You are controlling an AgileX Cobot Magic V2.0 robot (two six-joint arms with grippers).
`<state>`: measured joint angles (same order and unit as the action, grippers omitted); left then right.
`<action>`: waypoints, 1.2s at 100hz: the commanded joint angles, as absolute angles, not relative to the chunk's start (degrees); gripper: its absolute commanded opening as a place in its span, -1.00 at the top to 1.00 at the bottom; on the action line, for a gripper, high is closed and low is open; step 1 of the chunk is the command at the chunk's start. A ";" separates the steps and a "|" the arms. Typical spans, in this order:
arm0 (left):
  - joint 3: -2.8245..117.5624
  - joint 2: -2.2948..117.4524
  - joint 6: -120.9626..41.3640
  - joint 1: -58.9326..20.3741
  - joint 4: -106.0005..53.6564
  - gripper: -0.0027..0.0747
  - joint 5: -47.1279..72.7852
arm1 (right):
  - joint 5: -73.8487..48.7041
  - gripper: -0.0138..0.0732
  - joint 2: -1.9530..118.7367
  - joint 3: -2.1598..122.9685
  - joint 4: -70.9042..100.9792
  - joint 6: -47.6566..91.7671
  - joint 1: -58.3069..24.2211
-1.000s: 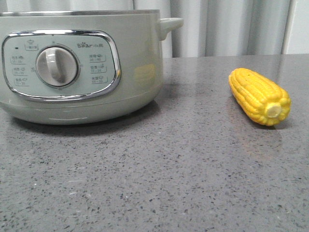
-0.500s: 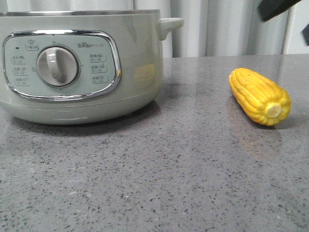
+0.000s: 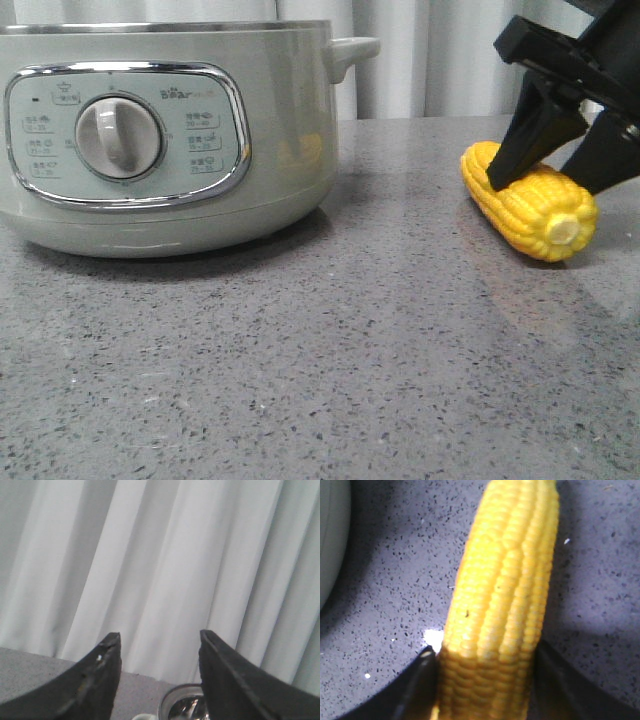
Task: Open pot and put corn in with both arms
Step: 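Lower the right gripper onto the yellow corn cob and grasp it, then carry the corn cob over the open pot and release it inside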
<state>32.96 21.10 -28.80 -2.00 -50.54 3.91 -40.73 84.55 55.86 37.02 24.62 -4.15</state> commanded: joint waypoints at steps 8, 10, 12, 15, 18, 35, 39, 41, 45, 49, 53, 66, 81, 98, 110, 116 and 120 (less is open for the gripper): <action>35.02 21.16 -28.71 -2.45 -52.19 0.12 -1.13 | -40.13 0.66 80.61 60.47 40.41 24.50 -5.00; 35.02 21.16 -28.71 -2.45 -52.19 0.12 -1.02 | -39.82 0.68 80.24 60.92 40.79 24.50 -5.34; 35.02 21.16 -28.71 -2.45 -52.19 0.12 -0.73 | -39.40 0.70 79.59 61.68 41.33 24.50 -5.63; 35.02 21.16 -28.71 -2.45 -52.19 0.12 -0.50 | -38.62 0.71 78.58 63.10 42.22 24.50 -6.63; 35.02 21.16 -28.71 -2.45 -52.19 0.12 0.00 | -37.37 0.71 77.86 64.38 43.29 24.50 -7.66; 35.02 21.16 -28.71 -2.45 -52.19 0.12 6.11 | -30.04 0.71 77.94 73.78 44.52 24.72 -17.30; 35.02 21.16 -28.71 -2.45 -52.27 0.12 7.28 | -28.76 0.71 79.15 75.88 44.52 24.72 -19.75; 35.02 21.16 -28.71 -2.45 -52.27 0.12 7.67 | -28.35 0.71 79.85 76.81 44.52 24.72 -20.90; 35.02 21.16 -28.71 -2.53 -52.56 0.12 8.16 | -28.12 0.70 81.26 78.35 44.52 24.72 -22.94; 35.02 21.16 -28.71 -2.82 -52.98 0.12 8.18 | -28.48 0.70 83.25 80.16 44.52 24.72 -24.31; 35.02 21.16 -28.71 -3.10 -53.47 0.12 8.18 | -28.73 0.70 85.32 81.65 44.52 24.72 -25.61; 35.02 21.16 -28.71 -4.79 -53.48 0.12 8.51 | -28.52 0.55 90.79 84.65 45.05 24.72 -27.44; 35.02 21.16 -28.97 -5.82 -49.59 0.15 9.27 | -29.08 -0.07 94.26 86.05 46.16 24.72 -27.44; 35.02 21.16 -28.97 -5.82 -47.52 0.51 12.30 | -31.01 -0.38 92.73 86.05 46.16 24.72 -26.86; 35.02 20.98 -28.97 -5.82 -42.48 0.88 16.77 | -34.29 0.25 88.62 85.49 46.05 24.72 -24.91; 35.02 20.37 -28.97 -5.82 -40.06 0.97 18.67 | -34.65 0.64 85.04 83.76 45.23 24.72 -24.01; 35.02 19.57 -28.97 -5.82 -38.66 0.98 19.99 | -34.27 0.83 82.43 82.17 43.18 24.72 -23.69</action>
